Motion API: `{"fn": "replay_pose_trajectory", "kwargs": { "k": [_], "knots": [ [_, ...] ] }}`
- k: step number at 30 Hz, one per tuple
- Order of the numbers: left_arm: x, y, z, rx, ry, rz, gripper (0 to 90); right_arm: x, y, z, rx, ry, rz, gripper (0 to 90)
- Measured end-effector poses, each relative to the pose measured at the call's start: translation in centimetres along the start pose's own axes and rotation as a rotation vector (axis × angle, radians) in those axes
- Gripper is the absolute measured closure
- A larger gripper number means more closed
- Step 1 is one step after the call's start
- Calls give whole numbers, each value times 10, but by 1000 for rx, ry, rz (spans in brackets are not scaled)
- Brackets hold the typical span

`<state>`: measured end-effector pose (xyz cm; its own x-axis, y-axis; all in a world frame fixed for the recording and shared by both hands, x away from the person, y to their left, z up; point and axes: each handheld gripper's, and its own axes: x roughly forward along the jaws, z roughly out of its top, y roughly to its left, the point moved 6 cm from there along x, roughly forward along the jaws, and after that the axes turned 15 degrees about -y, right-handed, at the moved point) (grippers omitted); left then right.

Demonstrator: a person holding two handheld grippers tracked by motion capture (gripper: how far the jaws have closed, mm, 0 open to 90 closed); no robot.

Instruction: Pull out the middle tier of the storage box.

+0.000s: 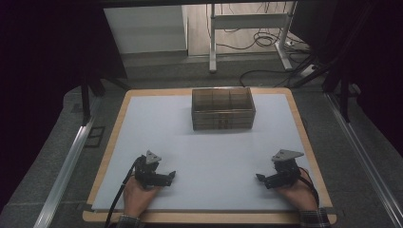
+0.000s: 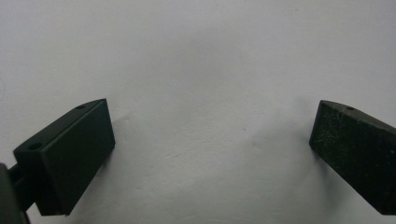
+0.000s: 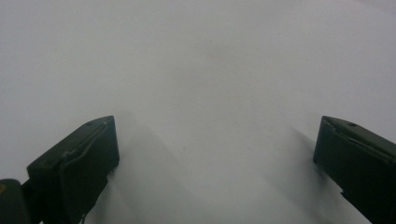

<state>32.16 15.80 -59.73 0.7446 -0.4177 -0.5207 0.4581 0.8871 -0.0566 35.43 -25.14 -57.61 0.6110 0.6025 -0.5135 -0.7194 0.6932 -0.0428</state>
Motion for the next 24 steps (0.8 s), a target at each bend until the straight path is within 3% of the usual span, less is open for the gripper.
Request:
{"fn": "replay_pose_trajectory", "kwargs": {
  "k": [24],
  "knots": [
    [0, 0, 0, -1, -4, 0, 1, 0, 0, 0, 1, 0, -1, 3]
  ]
}}
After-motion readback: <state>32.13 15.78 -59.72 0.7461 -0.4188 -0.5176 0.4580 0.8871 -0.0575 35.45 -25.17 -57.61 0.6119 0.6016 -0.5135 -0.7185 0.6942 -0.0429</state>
